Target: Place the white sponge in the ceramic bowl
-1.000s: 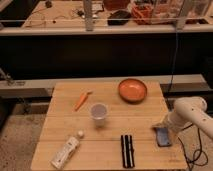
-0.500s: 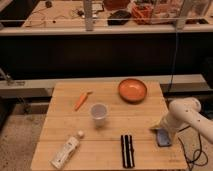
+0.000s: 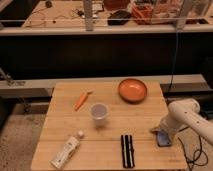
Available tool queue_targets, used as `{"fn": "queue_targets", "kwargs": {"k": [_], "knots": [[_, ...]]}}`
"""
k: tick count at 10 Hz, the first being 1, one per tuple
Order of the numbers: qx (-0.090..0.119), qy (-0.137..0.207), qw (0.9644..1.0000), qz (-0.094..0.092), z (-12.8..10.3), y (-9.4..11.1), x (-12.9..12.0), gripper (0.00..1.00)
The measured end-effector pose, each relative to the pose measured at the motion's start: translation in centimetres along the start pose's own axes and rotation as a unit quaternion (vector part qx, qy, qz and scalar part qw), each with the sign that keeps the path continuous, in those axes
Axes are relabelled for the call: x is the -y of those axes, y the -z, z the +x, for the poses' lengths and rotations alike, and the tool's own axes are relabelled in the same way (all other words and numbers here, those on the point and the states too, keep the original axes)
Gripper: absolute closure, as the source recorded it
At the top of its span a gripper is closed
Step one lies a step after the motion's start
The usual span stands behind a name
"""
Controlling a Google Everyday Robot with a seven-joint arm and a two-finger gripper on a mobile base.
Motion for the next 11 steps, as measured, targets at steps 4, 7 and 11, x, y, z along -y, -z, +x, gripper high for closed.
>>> {"fn": "queue_targets", "kwargs": {"k": [4,7,11], "knots": [[-0.007,0.005,1.0,0.0,-0.1,-0.1,0.0,0.93],[-0.01,0.024,0.9997,0.001,-0.3,0.6,3.0,0.95],[-0.016,0.036,0.9992,-0.002,-0.3,1.2,4.2,0.95]]}}
